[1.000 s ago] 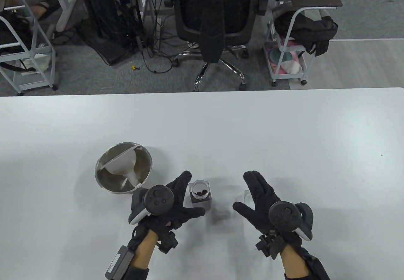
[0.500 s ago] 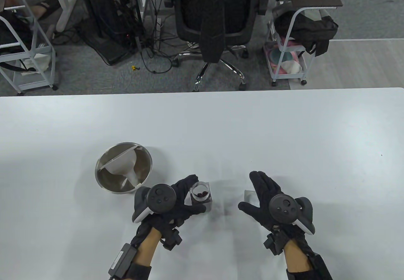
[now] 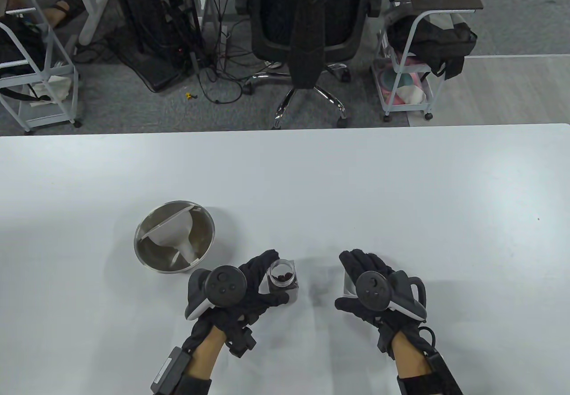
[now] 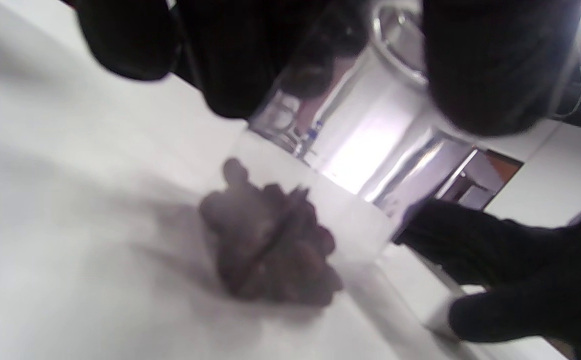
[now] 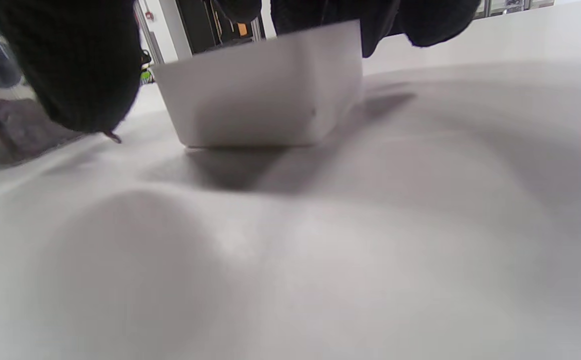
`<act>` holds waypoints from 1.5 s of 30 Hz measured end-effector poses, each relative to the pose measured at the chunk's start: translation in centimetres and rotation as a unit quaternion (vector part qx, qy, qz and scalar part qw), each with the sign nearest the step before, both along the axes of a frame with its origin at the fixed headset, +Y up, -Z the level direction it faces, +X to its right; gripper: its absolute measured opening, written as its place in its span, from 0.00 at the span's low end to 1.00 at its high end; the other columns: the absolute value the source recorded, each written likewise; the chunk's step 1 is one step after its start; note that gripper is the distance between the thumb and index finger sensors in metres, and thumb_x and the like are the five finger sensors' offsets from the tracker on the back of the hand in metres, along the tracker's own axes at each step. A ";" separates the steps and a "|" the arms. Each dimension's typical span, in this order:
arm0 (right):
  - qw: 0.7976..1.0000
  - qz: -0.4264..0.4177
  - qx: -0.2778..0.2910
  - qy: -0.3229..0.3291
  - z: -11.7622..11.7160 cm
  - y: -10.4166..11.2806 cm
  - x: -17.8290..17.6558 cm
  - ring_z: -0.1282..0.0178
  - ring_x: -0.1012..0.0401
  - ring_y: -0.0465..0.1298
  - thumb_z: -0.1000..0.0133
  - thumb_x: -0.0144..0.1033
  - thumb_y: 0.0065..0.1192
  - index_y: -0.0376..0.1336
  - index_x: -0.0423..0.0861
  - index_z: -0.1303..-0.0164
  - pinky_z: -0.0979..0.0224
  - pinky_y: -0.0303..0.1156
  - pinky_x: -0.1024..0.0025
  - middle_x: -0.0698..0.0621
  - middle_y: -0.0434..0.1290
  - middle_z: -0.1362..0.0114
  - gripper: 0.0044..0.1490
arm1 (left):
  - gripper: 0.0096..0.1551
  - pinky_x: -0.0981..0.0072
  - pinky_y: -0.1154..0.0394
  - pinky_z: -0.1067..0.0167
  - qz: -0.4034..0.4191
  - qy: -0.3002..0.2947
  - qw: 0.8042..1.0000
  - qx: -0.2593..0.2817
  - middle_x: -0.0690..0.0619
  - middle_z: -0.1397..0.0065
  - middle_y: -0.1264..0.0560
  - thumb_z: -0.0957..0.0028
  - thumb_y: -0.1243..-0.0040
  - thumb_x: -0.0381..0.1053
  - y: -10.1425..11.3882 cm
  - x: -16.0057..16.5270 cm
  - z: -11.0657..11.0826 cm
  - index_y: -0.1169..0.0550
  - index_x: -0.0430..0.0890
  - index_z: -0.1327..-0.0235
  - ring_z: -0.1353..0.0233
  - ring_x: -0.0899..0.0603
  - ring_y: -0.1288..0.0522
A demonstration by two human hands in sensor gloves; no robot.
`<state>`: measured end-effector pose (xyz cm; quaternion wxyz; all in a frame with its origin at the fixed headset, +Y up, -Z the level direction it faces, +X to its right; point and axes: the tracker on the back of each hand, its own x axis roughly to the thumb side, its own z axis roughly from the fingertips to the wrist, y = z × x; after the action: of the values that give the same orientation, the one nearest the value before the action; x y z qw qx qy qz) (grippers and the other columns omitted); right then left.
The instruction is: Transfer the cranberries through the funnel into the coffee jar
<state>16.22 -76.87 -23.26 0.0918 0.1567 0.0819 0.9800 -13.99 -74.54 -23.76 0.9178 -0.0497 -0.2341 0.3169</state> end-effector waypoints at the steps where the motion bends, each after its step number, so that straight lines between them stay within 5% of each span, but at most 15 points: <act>1: 1.000 0.006 -0.005 0.004 -0.1 -0.1 -0.1 0.10 0.35 0.57 0.45 0.64 0.71 0.39 0.53 0.10 0.18 0.57 0.33 0.41 0.50 0.07 0.64 | 0.59 0.33 0.28 0.37 0.002 -0.001 1.000 -0.002 0.43 0.22 0.32 0.59 0.30 0.69 0.0 -0.1 0.0 0.39 0.43 0.19 0.30 0.33 0.23; 11: 0.999 0.025 -0.013 0.017 -0.6 -0.2 -0.4 0.11 0.42 0.62 0.44 0.56 0.76 0.47 0.59 0.13 0.17 0.58 0.37 0.50 0.59 0.10 0.55 | 0.59 0.33 0.28 0.37 0.018 -0.008 1.000 -0.016 0.43 0.21 0.32 0.58 0.31 0.69 -0.3 -0.6 -0.2 0.40 0.44 0.19 0.30 0.32 0.23; 24: 0.994 -0.080 0.073 0.025 0.1 2.5 -0.7 0.15 0.47 0.69 0.46 0.59 0.74 0.50 0.65 0.17 0.16 0.61 0.39 0.51 0.60 0.11 0.50 | 0.60 0.33 0.28 0.37 0.010 -0.009 1.000 -0.010 0.43 0.21 0.33 0.58 0.31 0.69 -0.4 -0.3 0.0 0.41 0.44 0.18 0.30 0.32 0.23; 36: 0.955 -0.271 0.116 0.001 0.5 3.7 0.7 0.19 0.53 0.78 0.51 0.61 0.81 0.57 0.58 0.23 0.18 0.71 0.51 0.48 0.63 0.16 0.50 | 0.60 0.33 0.28 0.37 0.006 -0.008 1.000 -0.006 0.42 0.21 0.33 0.57 0.31 0.69 -0.4 -0.2 0.1 0.42 0.43 0.18 0.30 0.32 0.23; 43: 0.918 -0.372 0.133 0.010 1.5 5.1 0.2 0.17 0.52 0.76 0.51 0.59 0.83 0.55 0.54 0.27 0.19 0.71 0.52 0.47 0.59 0.16 0.51 | 0.60 0.33 0.28 0.37 0.004 -0.009 1.000 -0.005 0.42 0.21 0.33 0.57 0.31 0.69 -0.4 -0.1 0.1 0.42 0.43 0.18 0.30 0.32 0.23; 45: 0.912 -0.387 0.132 0.020 1.7 5.3 -0.1 0.16 0.52 0.75 0.49 0.59 0.82 0.49 0.56 0.20 0.19 0.71 0.51 0.45 0.57 0.15 0.57 | 0.60 0.33 0.28 0.37 0.004 -0.009 1.000 -0.005 0.42 0.21 0.33 0.58 0.31 0.69 -0.4 -0.1 0.1 0.42 0.43 0.18 0.30 0.32 0.23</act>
<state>16.09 -71.55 -21.52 0.4409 0.2066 -0.1138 0.8660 -14.08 -74.95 -23.66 0.9143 -0.0565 -0.2406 0.3209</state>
